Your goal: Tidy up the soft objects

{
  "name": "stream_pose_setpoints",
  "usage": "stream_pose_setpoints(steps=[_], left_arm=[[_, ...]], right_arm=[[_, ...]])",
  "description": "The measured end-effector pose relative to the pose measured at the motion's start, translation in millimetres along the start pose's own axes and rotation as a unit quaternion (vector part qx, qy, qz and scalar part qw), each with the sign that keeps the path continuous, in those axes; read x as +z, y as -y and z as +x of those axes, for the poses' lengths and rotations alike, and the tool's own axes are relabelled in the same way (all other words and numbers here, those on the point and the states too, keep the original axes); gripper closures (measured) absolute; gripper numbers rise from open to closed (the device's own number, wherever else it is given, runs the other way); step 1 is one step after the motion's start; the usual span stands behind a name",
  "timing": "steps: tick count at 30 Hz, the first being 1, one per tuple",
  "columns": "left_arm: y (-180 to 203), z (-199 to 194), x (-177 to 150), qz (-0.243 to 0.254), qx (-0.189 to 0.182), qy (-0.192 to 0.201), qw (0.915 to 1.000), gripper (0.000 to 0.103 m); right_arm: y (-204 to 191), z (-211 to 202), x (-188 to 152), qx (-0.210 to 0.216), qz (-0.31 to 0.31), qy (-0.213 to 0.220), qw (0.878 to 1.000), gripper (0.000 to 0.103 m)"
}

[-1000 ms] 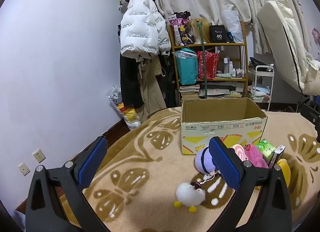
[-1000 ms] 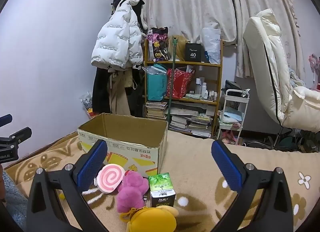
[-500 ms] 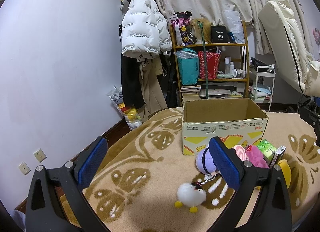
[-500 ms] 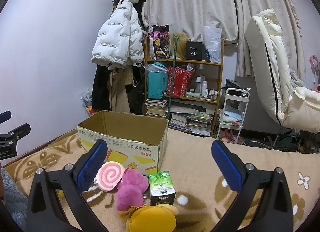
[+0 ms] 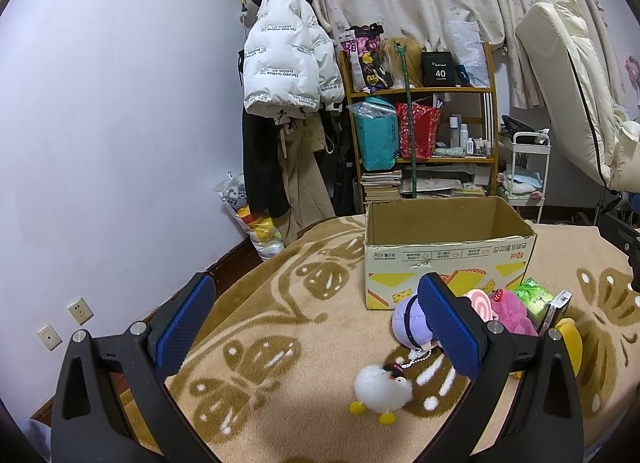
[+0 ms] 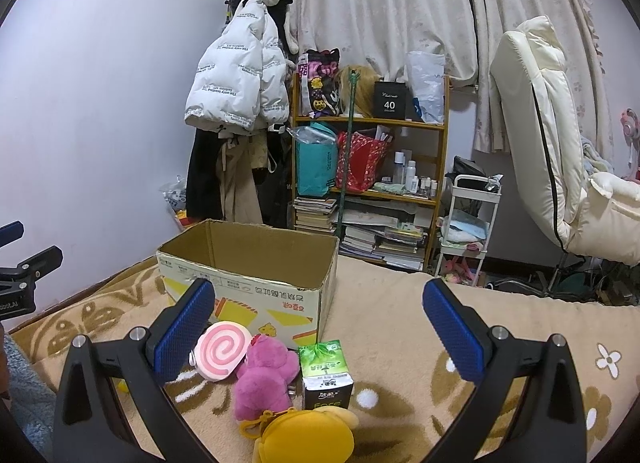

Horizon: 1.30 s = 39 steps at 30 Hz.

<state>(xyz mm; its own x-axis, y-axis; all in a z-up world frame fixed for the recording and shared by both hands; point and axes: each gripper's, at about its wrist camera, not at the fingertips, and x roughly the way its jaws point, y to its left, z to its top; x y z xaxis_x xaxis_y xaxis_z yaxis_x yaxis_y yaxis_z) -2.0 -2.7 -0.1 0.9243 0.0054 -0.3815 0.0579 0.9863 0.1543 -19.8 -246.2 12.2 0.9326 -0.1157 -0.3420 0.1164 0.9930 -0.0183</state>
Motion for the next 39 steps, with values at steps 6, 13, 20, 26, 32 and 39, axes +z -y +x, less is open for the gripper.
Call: stream_pose_setpoints(steps=[6, 13, 20, 26, 32, 39], left_arm=[[0.3, -0.3, -0.1, 0.0, 0.001, 0.001, 1.0, 0.002], [0.1, -0.5, 0.3, 0.0, 0.0, 0.001, 1.0, 0.002], [0.3, -0.8, 0.2, 0.001, 0.001, 0.001, 1.0, 0.002], [0.4, -0.8, 0.2, 0.0, 0.001, 0.001, 1.0, 0.002], [0.4, -1.0, 0.2, 0.001, 0.001, 0.001, 1.0, 0.002], [0.4, -1.1, 0.0, 0.001, 0.001, 0.002, 1.0, 0.002]], right_arm=[[-3.2, 7.3, -10.1, 0.001, 0.003, -0.001, 1.0, 0.0], [-3.2, 6.9, -8.7, 0.0, 0.003, 0.0, 1.0, 0.0], [-5.6, 6.3, -9.7, 0.002, 0.001, 0.001, 1.0, 0.0], [-5.6, 7.1, -8.9, 0.001, 0.001, 0.0, 1.0, 0.0], [-5.1, 7.1, -8.5, 0.002, 0.0, 0.0, 1.0, 0.0], [-5.6, 7.3, -9.0, 0.002, 0.0, 0.0, 1.0, 0.0]])
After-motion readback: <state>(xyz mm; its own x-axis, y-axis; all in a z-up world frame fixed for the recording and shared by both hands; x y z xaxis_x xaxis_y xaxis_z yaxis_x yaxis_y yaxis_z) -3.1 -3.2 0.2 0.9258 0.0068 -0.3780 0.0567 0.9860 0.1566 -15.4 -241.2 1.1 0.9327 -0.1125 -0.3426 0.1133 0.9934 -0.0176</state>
